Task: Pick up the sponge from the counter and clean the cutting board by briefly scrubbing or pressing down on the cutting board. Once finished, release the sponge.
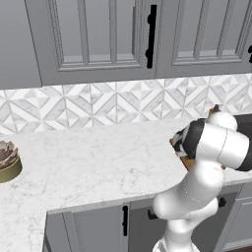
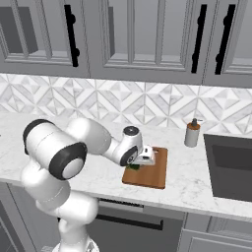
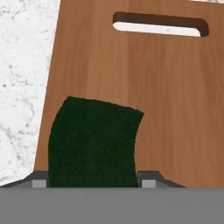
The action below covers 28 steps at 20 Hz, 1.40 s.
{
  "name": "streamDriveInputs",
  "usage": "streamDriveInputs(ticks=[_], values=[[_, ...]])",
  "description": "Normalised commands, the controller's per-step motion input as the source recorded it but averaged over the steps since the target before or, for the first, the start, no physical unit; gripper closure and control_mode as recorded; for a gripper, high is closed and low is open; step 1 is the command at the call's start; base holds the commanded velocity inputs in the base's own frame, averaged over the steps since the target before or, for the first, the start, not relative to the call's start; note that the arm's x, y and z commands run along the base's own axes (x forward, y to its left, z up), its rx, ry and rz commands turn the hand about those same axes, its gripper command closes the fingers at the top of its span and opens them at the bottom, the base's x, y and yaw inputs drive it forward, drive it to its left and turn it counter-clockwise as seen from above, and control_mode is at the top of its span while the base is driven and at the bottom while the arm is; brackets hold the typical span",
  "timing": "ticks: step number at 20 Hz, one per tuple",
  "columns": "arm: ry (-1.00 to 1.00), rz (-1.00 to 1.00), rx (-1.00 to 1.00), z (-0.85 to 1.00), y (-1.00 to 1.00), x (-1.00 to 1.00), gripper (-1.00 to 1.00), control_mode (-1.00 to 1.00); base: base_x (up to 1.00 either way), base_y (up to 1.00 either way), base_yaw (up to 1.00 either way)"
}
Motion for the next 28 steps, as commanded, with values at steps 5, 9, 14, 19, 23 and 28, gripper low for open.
streamDriveInputs(ticks=[5,9,14,19,23,28], values=[[0.00,0.00,0.00,-0.21,-0.11,-0.75,1.00,-1.00,0.00,0.00,0.00],[0.00,0.00,0.00,-0.19,-0.11,-0.72,1.00,-1.00,0.00,0.00,0.00],[0.00,0.00,0.00,-0.04,-0.17,-0.49,1.00,-1.00,0.00,0.00,0.00],[0.00,0.00,0.00,0.03,-0.14,-0.20,1.00,-1.00,0.00,0.00,0.00],[0.03,0.00,0.03,0.46,-0.26,0.02,1.00,-1.00,0.00,0.00,0.00],[0.07,0.00,0.03,0.51,-0.27,0.45,1.00,-1.00,0.00,0.00,0.00]])
